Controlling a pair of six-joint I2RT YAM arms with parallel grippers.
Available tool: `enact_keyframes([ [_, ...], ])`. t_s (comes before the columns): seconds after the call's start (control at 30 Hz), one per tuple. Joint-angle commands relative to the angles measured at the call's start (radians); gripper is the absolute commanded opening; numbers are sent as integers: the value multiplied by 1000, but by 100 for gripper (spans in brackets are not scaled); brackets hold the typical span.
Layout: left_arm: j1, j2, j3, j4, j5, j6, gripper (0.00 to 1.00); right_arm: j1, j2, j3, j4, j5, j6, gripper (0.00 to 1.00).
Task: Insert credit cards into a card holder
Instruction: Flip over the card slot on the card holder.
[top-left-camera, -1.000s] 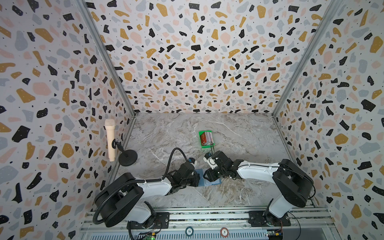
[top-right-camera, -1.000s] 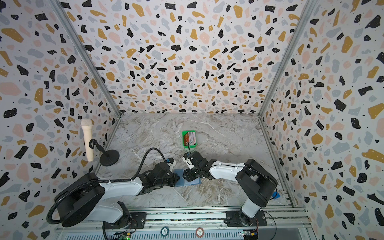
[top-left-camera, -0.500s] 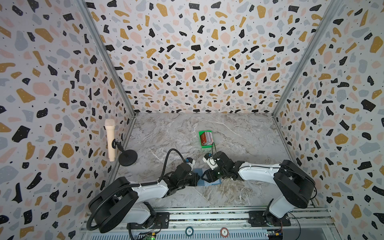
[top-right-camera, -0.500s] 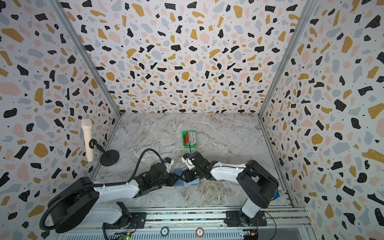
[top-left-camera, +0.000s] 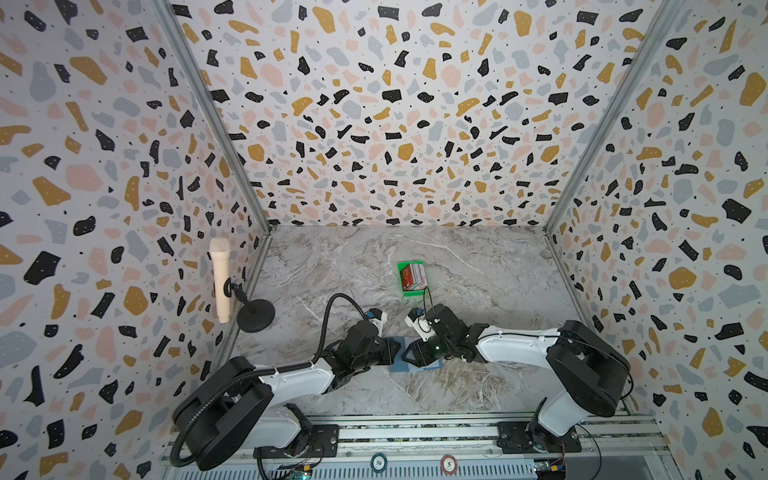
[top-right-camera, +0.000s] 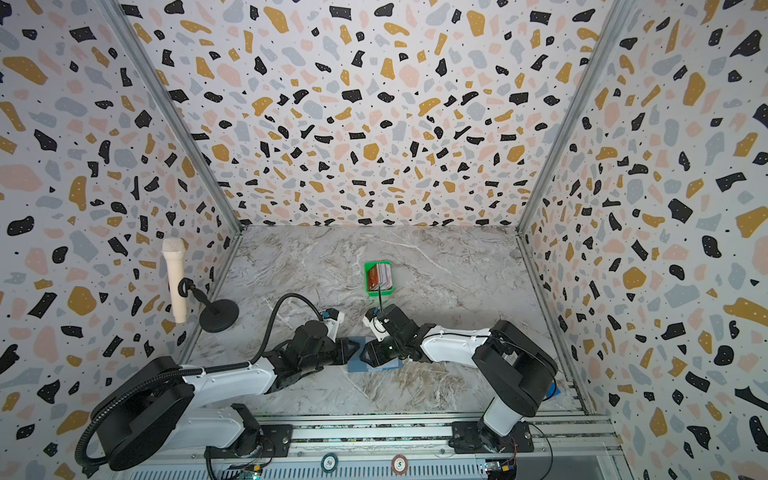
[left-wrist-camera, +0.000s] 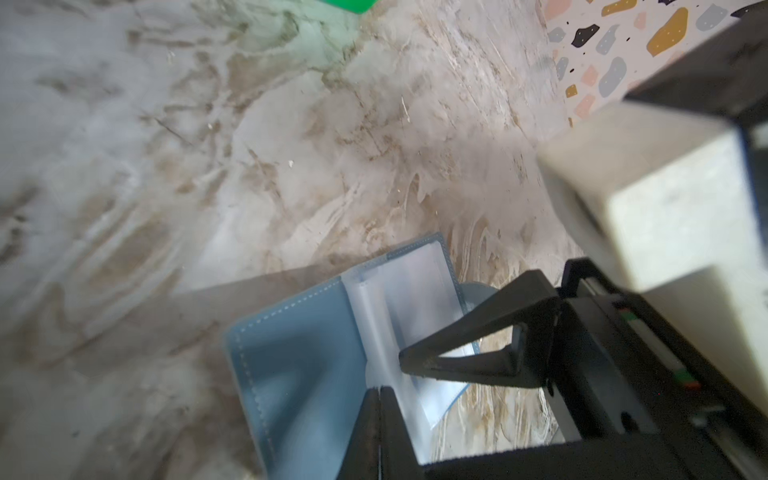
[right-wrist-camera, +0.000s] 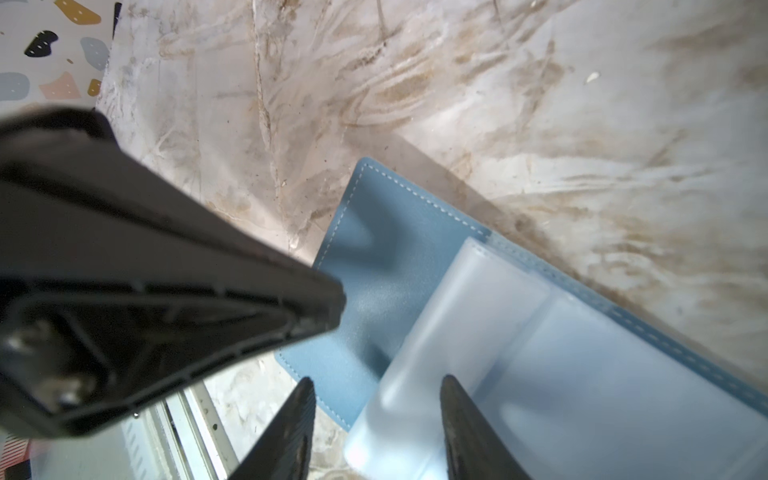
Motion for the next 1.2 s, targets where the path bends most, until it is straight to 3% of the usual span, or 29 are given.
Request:
enact_keyframes([
  [0.0,3,22,59,48,17,28,8,6,-29,-1,-2,-1,1,50],
  [0.5,-12,213,89,76,79,28,3,20,-35,18,-19,3,-9,50],
  [0.9,-9,207,62,64,67,35,0,-18,-155,-44,-55,47,6,50],
  [1.17,-8,188,61,67,66,28,1,-41,-87,-55,-49,63,7,24],
])
